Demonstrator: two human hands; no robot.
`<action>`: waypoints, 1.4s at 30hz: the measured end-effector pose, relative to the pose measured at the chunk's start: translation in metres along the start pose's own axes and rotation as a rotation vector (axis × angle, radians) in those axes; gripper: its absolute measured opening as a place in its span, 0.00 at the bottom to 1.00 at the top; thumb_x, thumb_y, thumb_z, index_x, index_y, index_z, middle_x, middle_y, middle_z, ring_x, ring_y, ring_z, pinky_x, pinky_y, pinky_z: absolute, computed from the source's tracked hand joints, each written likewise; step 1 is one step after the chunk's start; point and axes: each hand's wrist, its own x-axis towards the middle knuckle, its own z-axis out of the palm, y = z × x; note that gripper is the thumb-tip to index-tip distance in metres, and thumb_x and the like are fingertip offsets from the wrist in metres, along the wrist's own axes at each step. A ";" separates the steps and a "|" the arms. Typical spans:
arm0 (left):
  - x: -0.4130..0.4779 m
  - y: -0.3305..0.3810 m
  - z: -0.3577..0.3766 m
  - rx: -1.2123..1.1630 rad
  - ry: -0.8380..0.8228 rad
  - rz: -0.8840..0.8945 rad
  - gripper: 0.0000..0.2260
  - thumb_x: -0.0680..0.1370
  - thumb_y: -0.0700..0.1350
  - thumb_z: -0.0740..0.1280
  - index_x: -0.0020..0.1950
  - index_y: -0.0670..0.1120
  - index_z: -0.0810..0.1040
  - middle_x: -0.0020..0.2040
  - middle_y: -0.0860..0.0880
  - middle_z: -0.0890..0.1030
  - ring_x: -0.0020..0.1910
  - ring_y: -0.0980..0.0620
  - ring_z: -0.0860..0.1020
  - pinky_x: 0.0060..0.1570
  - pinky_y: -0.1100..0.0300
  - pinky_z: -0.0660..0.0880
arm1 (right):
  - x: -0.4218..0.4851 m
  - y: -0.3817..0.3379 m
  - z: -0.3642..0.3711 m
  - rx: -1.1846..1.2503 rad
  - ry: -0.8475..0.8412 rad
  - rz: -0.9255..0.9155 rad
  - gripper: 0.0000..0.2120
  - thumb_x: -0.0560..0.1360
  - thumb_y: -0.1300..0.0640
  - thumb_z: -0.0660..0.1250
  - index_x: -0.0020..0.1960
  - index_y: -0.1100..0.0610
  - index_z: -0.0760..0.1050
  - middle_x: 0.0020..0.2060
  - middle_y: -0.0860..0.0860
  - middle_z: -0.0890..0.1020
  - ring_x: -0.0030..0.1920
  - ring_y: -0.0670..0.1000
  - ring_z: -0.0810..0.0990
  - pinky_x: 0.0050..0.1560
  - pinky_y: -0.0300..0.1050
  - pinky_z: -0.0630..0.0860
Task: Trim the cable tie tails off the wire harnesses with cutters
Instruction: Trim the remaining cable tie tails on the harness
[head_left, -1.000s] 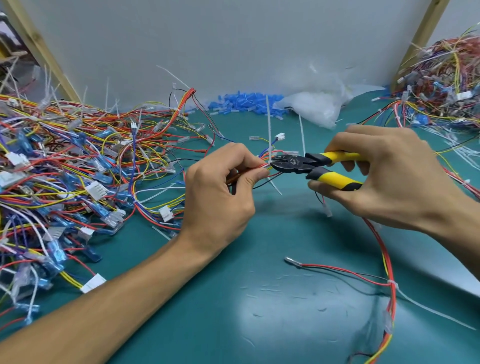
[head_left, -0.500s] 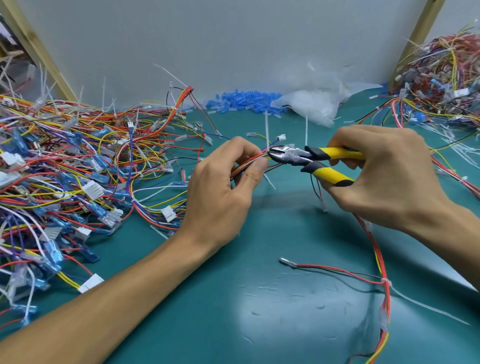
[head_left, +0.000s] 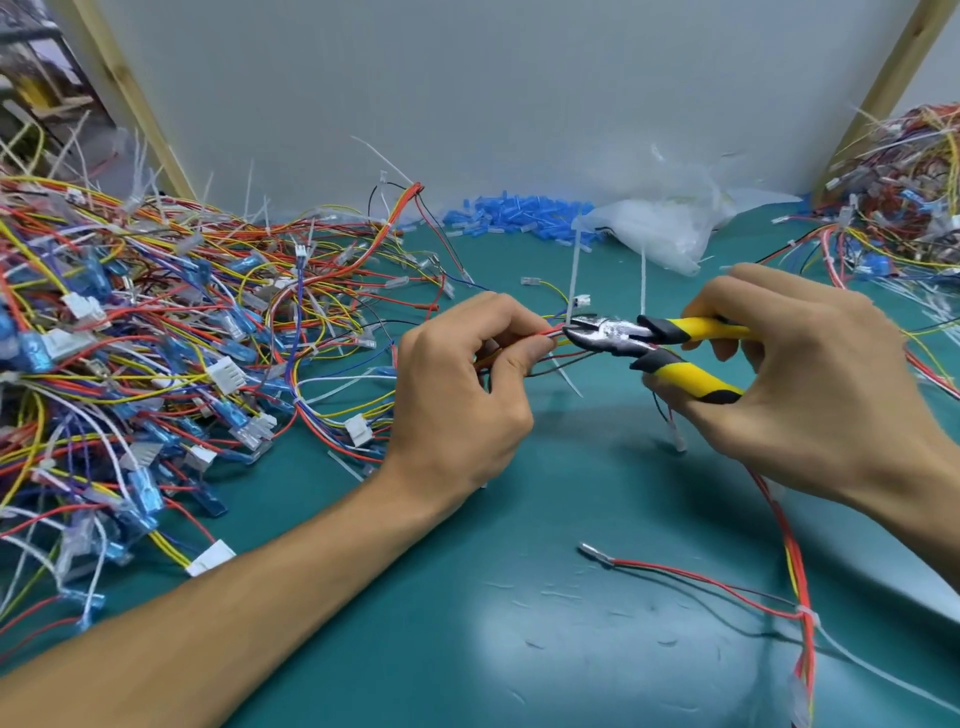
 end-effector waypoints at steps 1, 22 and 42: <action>0.000 0.000 0.000 0.014 -0.003 0.010 0.06 0.76 0.35 0.73 0.42 0.44 0.83 0.35 0.53 0.81 0.34 0.52 0.78 0.34 0.59 0.72 | 0.000 0.000 0.000 0.001 -0.016 0.004 0.13 0.70 0.40 0.72 0.44 0.47 0.73 0.37 0.45 0.73 0.35 0.53 0.71 0.34 0.52 0.73; 0.000 0.003 0.002 0.099 -0.113 0.012 0.04 0.74 0.39 0.68 0.41 0.47 0.81 0.34 0.56 0.77 0.35 0.55 0.75 0.36 0.55 0.72 | -0.001 -0.003 -0.002 -0.015 -0.222 -0.012 0.11 0.73 0.45 0.74 0.45 0.49 0.76 0.36 0.46 0.73 0.36 0.57 0.73 0.36 0.51 0.73; 0.005 0.006 -0.006 -0.121 -0.418 -0.206 0.12 0.82 0.48 0.62 0.40 0.47 0.78 0.32 0.52 0.72 0.33 0.52 0.68 0.36 0.54 0.63 | -0.004 0.008 0.016 0.120 -0.014 0.044 0.14 0.67 0.44 0.74 0.37 0.53 0.74 0.28 0.47 0.73 0.31 0.56 0.72 0.32 0.52 0.74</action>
